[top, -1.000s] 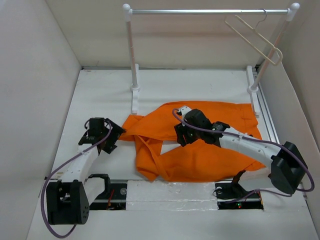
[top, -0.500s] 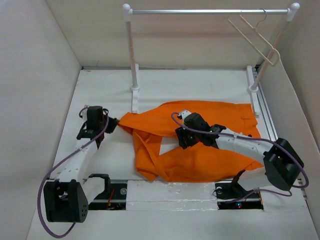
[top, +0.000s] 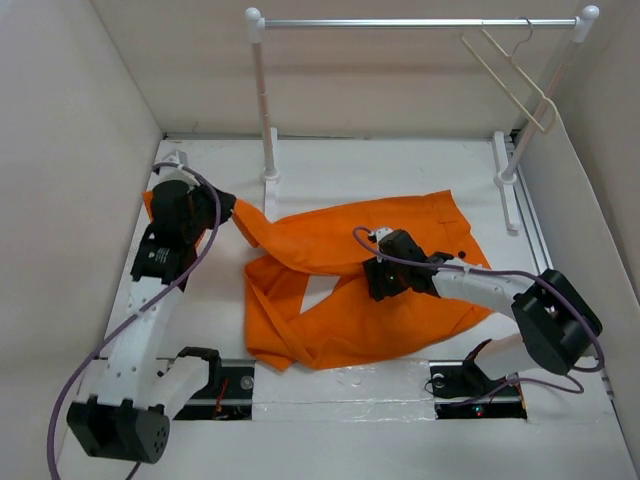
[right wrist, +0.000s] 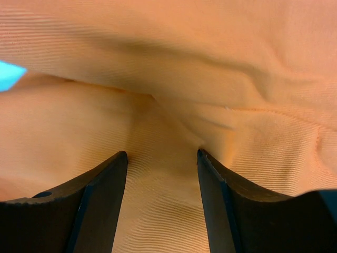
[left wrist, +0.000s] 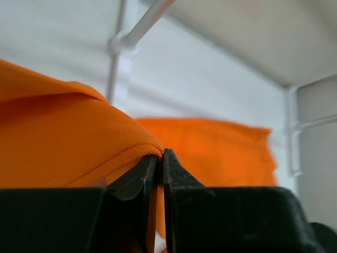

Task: Place the trousers on the hanger
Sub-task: Fold the trousers

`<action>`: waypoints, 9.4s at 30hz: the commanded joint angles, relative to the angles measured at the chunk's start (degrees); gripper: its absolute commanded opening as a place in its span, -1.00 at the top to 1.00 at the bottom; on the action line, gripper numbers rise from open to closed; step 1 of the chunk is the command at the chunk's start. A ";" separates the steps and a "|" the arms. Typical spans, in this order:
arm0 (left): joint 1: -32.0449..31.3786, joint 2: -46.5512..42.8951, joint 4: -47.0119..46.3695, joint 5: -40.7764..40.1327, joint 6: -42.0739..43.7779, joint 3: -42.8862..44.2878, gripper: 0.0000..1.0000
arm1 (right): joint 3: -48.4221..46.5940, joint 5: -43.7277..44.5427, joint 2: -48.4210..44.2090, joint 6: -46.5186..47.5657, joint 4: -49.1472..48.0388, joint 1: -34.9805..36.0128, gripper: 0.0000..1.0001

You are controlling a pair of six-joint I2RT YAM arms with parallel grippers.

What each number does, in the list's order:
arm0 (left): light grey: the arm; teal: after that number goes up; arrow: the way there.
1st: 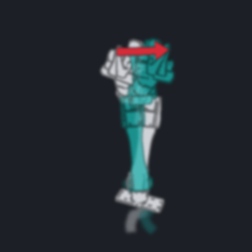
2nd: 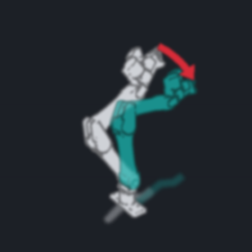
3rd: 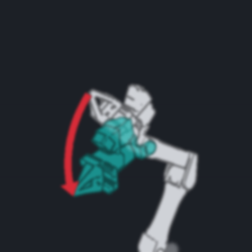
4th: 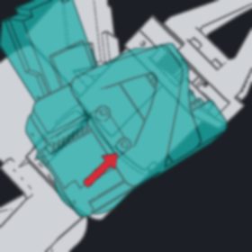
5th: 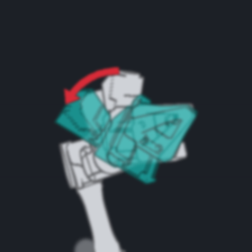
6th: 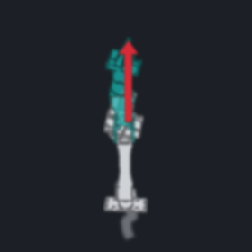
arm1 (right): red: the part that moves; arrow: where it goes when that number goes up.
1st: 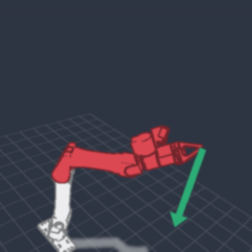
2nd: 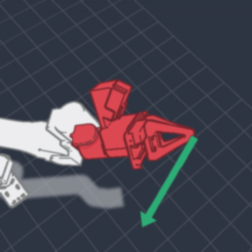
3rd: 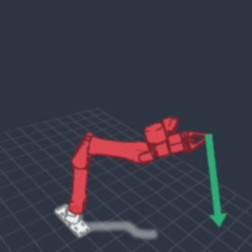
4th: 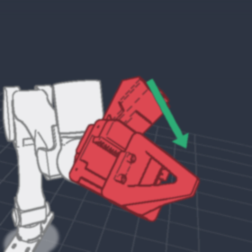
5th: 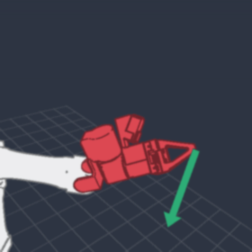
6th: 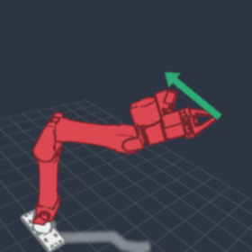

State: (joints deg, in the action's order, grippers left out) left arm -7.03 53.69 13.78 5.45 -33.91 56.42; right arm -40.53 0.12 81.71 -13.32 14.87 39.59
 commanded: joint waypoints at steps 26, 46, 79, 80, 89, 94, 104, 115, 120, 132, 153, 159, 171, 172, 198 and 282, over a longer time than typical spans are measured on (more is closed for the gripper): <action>3.59 2.64 9.00 -21.99 0.34 -4.39 -0.27 | -5.70 -4.60 -1.83 6.20 -0.37 -53.03 -0.80; 7.29 12.84 0.98 -15.38 -5.82 -5.01 -0.54 | 0.11 -25.35 -4.43 3.57 -4.07 -72.46 1.00; 11.42 49.56 1.95 -20.49 -2.31 10.81 0.19 | 7.06 -12.87 -31.73 2.25 5.08 -19.39 -0.34; 11.42 49.58 1.95 -20.48 -2.30 10.81 0.19 | 6.61 -12.86 -31.70 2.33 5.08 -19.38 -0.34; 12.48 53.18 5.02 -25.57 -0.28 21.08 1.00 | 2.83 -11.99 -25.82 2.69 2.81 -15.43 -0.39; 12.48 62.29 10.64 -30.76 1.30 38.38 1.00 | -0.75 -9.88 -17.41 3.91 1.03 -15.42 -0.47; 12.13 56.03 10.76 -22.87 6.58 40.64 -0.56 | -12.46 -10.49 -8.77 5.59 3.49 -3.76 0.00; 4.47 15.25 5.55 -13.81 2.27 -3.06 -0.12 | -24.92 -11.46 10.62 1.11 -0.55 18.49 -0.40; 5.09 6.35 7.22 -10.56 1.74 -5.80 -0.13 | -31.44 -9.54 20.76 -1.18 -1.95 20.35 -0.36; 5.09 3.87 9.51 -11.69 4.90 -1.58 -0.16 | -38.20 -10.69 19.83 1.79 5.06 28.42 1.00; 3.08 10.37 10.30 -12.65 6.31 -1.58 -0.27 | -12.02 -20.51 -6.16 9.37 4.47 -9.62 0.16; 3.07 12.14 12.50 -15.38 7.98 3.60 -0.25 | -29.15 -5.17 0.65 12.62 19.57 -1.65 -0.21; 3.07 9.32 17.94 -10.03 6.50 23.89 -0.21 | -32.30 -13.14 8.88 22.27 17.37 25.77 -0.27; 3.07 9.50 18.21 -9.76 6.49 25.65 -0.21 | -33.46 -12.78 11.08 22.29 17.38 27.19 -0.27; 4.92 10.47 18.65 -6.77 6.93 32.08 -0.21 | -64.63 7.43 17.62 19.21 17.65 29.84 1.00; -9.77 28.15 16.97 -25.93 2.89 6.68 1.00 | -6.84 -18.58 -16.58 12.62 6.74 0.31 -0.01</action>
State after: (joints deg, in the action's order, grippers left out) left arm -17.50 88.55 25.17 -16.40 -31.57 60.16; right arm -45.91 -20.16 65.69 -1.72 20.75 41.50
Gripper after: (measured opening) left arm 0.014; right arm 0.489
